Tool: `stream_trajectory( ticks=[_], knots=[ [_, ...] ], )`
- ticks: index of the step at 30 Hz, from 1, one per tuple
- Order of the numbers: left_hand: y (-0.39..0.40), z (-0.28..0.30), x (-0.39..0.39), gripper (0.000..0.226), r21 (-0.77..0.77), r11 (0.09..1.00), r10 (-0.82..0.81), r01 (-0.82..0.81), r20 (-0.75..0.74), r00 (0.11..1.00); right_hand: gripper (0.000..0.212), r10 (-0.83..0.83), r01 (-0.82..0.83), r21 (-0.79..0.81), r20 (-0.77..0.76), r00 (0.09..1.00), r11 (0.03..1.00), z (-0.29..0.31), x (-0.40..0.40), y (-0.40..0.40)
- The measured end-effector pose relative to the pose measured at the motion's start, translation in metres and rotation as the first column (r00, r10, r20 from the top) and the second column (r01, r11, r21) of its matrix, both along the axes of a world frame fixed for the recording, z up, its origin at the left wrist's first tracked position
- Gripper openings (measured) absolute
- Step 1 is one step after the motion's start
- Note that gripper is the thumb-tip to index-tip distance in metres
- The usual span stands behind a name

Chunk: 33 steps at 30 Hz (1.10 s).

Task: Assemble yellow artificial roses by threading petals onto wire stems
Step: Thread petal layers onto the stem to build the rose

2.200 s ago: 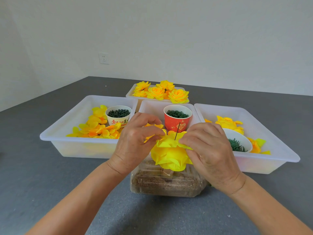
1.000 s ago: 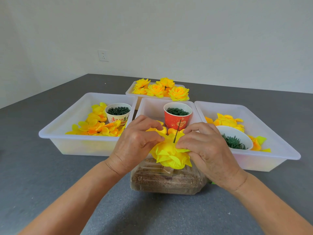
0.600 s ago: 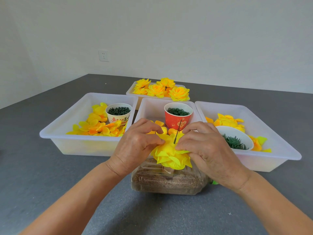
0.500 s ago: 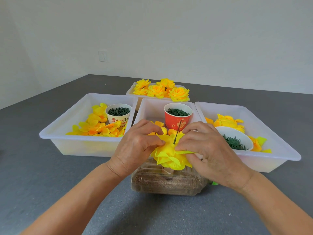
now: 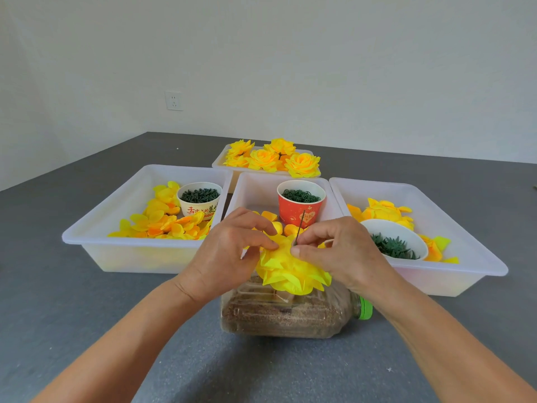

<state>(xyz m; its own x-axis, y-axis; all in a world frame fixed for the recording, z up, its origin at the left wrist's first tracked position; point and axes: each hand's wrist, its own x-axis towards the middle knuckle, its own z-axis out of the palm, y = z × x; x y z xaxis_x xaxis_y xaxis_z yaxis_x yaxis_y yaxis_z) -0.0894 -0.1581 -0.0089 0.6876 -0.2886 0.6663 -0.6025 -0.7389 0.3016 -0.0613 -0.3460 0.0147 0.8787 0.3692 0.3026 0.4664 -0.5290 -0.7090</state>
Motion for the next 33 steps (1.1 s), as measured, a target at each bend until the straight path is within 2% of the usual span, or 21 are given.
stream_trajectory(
  ticks=[3,6,8,11,19,23,27,33],
  knots=[
    [0.001,0.01,-0.002,0.034,-0.19,0.982,-0.019,-0.009,-0.149,0.989,0.005,0.01,-0.01,-0.005,-0.009,1.0,1.0,0.003,0.0,-0.001],
    [-0.007,0.022,-0.006,0.019,-0.305,0.952,-0.036,-0.017,-0.168,0.985,0.004,0.016,-0.015,-0.058,0.015,1.0,0.998,0.006,-0.002,0.001],
    [-0.015,0.025,-0.006,0.015,-0.272,0.962,-0.092,0.035,-0.201,0.975,0.002,0.01,-0.006,-0.1,0.038,0.999,0.995,0.008,-0.002,0.001],
    [-0.02,0.02,-0.004,0.012,-0.225,0.974,-0.056,0.004,-0.225,0.973,0.005,0.017,-0.009,-0.126,0.06,0.998,0.992,0.009,-0.002,0.002],
    [-0.021,0.011,0.002,0.01,-0.293,0.956,-0.098,0.021,-0.253,0.962,0.013,0.022,-0.022,0.024,0.023,1.0,0.999,-0.008,0.003,-0.001],
    [-0.019,0.007,0.004,0.009,-0.318,0.948,-0.092,-0.005,-0.289,0.953,0.024,0.023,-0.026,0.077,0.032,0.999,0.997,-0.017,0.004,-0.001],
    [-0.019,0.005,0.004,0.009,-0.343,0.939,-0.107,-0.006,-0.309,0.945,0.021,0.002,-0.006,0.167,0.028,1.0,0.986,-0.025,0.001,-0.001],
    [-0.022,0.008,0.001,0.008,-0.321,0.945,-0.053,-0.055,-0.318,0.947,0.026,-0.002,-0.004,0.189,0.03,1.0,0.982,-0.026,-0.003,-0.001]
  ],
)
